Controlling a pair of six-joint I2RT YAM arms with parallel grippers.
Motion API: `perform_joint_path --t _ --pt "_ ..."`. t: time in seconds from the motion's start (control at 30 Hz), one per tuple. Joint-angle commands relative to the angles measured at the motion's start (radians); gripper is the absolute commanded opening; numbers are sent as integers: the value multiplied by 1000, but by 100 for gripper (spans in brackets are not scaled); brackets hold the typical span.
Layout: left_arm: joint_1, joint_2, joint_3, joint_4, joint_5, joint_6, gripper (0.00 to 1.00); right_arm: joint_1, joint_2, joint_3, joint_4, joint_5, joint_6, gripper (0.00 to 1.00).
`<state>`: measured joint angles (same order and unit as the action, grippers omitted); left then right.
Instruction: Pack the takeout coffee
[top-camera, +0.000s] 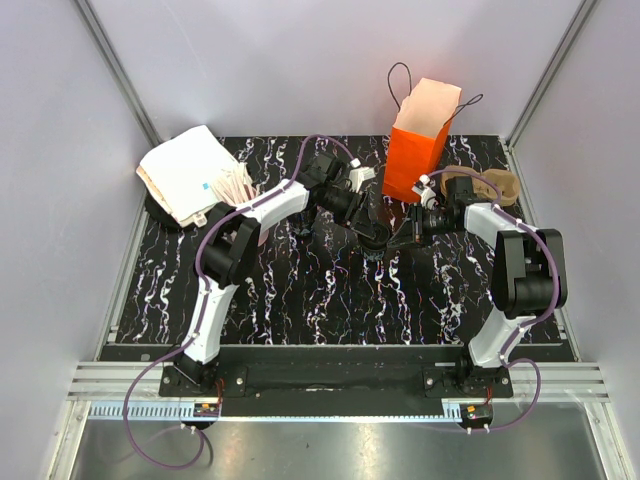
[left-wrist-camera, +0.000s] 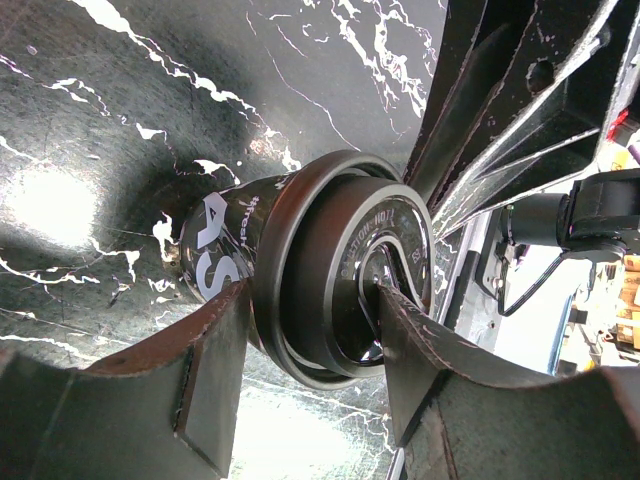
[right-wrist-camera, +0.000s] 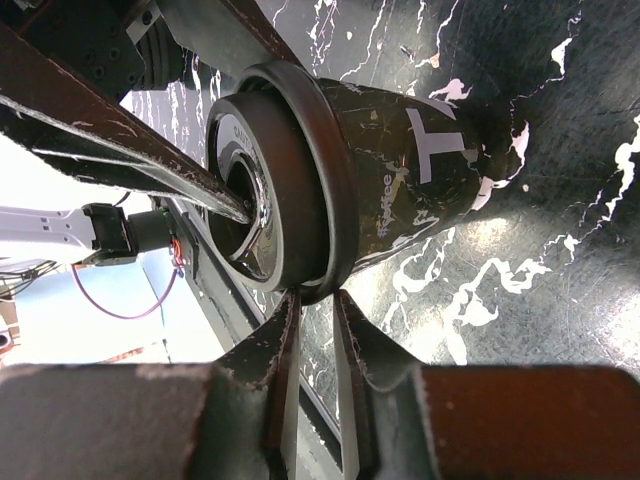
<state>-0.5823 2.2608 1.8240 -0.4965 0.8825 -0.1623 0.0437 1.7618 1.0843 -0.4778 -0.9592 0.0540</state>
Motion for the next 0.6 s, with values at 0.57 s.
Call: perform_joint_path --t 0.57 --pt "-21 83 -26 -68 -186 78 45 -28 -44 158 42 154 3 47"
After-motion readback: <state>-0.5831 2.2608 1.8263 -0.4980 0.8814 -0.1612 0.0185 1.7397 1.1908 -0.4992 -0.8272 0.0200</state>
